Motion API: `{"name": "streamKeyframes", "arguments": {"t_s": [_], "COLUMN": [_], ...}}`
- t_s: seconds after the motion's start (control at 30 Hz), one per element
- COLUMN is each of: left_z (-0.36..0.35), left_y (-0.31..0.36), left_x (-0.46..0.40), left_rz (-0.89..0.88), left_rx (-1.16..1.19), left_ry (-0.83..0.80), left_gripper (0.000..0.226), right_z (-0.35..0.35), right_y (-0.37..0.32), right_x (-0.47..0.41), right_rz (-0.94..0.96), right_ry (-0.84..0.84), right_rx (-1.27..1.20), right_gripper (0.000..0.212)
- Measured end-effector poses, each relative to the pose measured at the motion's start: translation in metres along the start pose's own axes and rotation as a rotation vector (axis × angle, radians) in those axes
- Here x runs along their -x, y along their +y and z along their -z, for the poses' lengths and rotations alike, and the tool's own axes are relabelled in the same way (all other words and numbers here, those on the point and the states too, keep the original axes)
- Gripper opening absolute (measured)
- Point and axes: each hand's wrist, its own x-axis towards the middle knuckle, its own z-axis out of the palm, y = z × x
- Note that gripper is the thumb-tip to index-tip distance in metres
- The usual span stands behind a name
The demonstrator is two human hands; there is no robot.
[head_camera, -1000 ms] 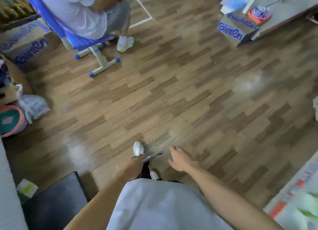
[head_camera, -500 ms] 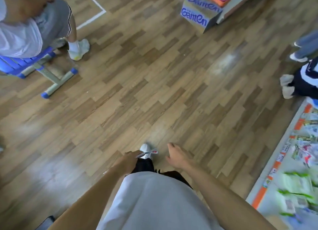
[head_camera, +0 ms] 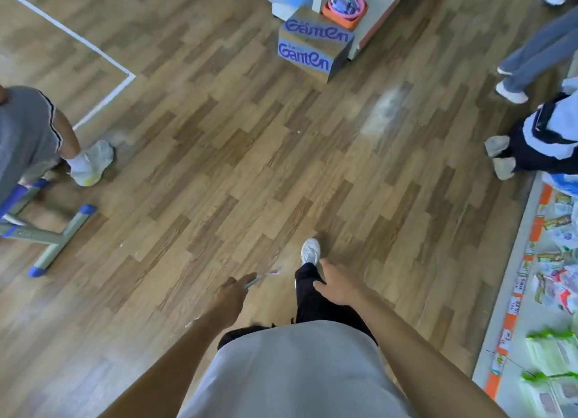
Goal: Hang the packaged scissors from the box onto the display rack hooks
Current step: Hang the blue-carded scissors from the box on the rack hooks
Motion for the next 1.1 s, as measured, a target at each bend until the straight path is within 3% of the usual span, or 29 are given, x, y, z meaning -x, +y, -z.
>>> {"name": "streamKeyframes", "arguments": {"t_s": [0.2,0.5,0.77,0.97,1.1], "left_z": [0.076,0.191,0.290,0.368,0.459], "left_y": [0.065,0.119,0.088,0.021,0.039], "left_x": [-0.103,-0.228,-0.357,-0.473,-0.490], "left_rz": [0.146,0.262,0.334,0.335,0.342], "left_rx": [0.054,0.202,0.370,0.375,0.368], "left_ry": [0.064,0.160,0.240,0.235,0.246], "left_gripper": [0.041,0.038,0.056,0.064,0.059], "right_z": [0.126,0.299,0.407,0.496,0.536], "right_y": [0.006,-0.048,-0.138,-0.221,-0.279], "right_x": [-0.085,-0.208,-0.327,-0.396,-0.441], "right_rz": [0.091,0.243,0.275,0.241,0.262], "right_ry": [-0.026,-0.094,-0.057,-0.018,-0.009], "right_rx": [0.126,0.303,0.344,0.396,0.386], "right_gripper": [0.034,0.062,0.064,0.068,0.064]}}
